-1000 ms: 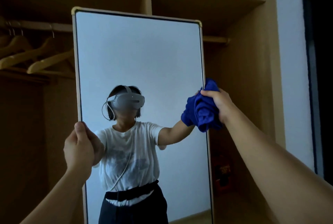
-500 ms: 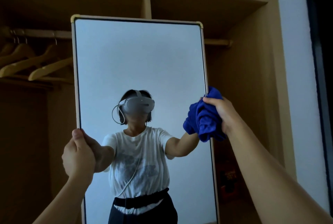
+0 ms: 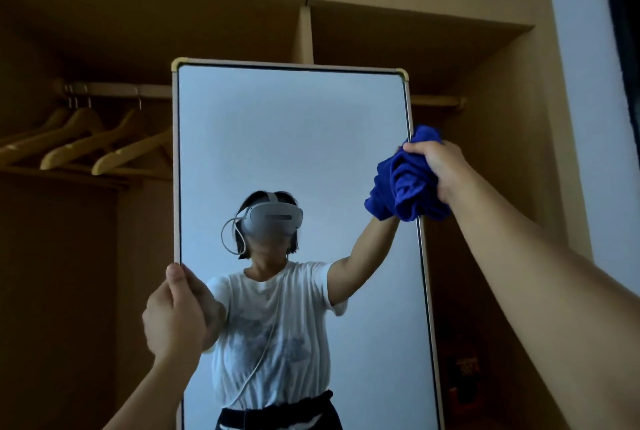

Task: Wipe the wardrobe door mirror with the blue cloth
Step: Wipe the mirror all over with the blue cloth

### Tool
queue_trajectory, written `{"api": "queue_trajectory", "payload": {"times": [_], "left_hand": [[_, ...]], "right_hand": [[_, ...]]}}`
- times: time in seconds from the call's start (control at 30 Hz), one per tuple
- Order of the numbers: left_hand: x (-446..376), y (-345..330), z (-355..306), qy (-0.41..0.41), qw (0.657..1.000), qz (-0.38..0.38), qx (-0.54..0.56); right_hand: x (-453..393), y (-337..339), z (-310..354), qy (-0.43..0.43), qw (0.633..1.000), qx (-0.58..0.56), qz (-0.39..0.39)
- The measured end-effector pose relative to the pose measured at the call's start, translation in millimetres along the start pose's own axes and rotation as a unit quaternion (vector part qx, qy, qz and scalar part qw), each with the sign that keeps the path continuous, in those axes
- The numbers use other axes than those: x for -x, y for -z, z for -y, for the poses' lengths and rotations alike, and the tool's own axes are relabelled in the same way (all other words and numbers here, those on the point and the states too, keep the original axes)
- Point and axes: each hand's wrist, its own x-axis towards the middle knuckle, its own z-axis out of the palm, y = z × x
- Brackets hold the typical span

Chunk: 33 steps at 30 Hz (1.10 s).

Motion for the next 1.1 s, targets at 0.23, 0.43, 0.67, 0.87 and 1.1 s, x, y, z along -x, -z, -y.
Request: {"api": "queue_trajectory", "payload": {"times": [0.23,0.43,0.67,0.87,1.1], "left_hand": [[-45,-6,-55,-0.084,0.996,0.023,0.014],[-51,-11,-68,-0.097,0.995,0.009,0.005],[-51,-15,-66,-0.081,0.997,0.002,-0.001],[-51,-14,-66,-0.088,0.996,0.001,0.014],[-51,-15,-67,-0.076,0.997,0.002,0.024]], "right_hand": [[-7,-10,8,-0.005,1.000,0.005,-0.022],[-18,-28,31,0.065,0.993,0.056,-0.075],[-30,-51,61,0.173,0.923,0.306,-0.157],[-27,-84,81,0.299,0.792,0.494,-0.197],[3,-152,112,0.361,0.761,0.539,-0.015]]}}
